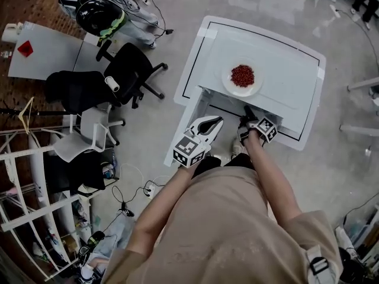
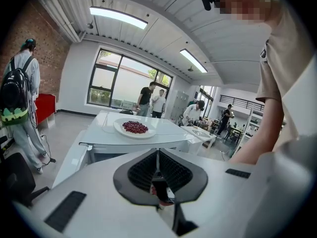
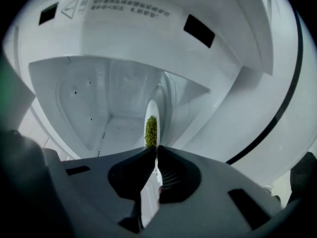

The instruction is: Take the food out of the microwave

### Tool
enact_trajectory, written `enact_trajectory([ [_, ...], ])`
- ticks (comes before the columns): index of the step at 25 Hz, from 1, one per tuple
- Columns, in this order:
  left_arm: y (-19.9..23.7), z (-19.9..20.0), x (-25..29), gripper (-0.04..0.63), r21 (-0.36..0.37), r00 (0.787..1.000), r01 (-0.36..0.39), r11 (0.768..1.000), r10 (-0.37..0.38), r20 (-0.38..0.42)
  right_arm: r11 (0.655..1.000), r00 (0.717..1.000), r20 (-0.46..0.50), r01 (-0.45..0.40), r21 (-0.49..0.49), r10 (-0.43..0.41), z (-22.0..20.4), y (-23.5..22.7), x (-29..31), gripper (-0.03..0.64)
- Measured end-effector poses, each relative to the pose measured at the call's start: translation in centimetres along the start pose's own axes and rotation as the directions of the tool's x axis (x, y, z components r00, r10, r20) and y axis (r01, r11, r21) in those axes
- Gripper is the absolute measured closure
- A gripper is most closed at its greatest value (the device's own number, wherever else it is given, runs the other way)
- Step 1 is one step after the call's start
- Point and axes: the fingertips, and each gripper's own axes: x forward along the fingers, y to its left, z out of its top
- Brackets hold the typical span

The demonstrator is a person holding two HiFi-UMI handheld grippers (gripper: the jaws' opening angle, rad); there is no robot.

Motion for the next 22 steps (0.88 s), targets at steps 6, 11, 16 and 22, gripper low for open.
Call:
enact_trajectory([
  [6,0.0,0.1,-0.3,0.591,0.005,1.000,0.016,1.000,-0.016,-0.005,0.999,0.999,0.034,-0.028,0.040,0.027,-0.4,-0.4,-2.7,0.594],
  [11,-0.3,-0.3,-0.7,0.591,0.008,1.000,0.026,1.000,-0.026,-0.009,0.998,0.998,0.043,-0.050,0.045,0.048,-0.4,-0.5,-2.2,0.479],
  [16,-0.6,-0.5,-1.1,0.591,0.008,1.000,0.030,1.000,-0.030,-0.007,0.998,0.998,0.056,-0.012,0.066,0.009,0.3,-0.7,-1.1,0.589],
  [22,-0.7,0.0,-1.4,0.591,0.008,1.000,0.019,1.000,-0.019,0.006,0.993,0.998,0.014,-0.062,0.100,0.061,-0.1,0.1,-2.2,0.598],
])
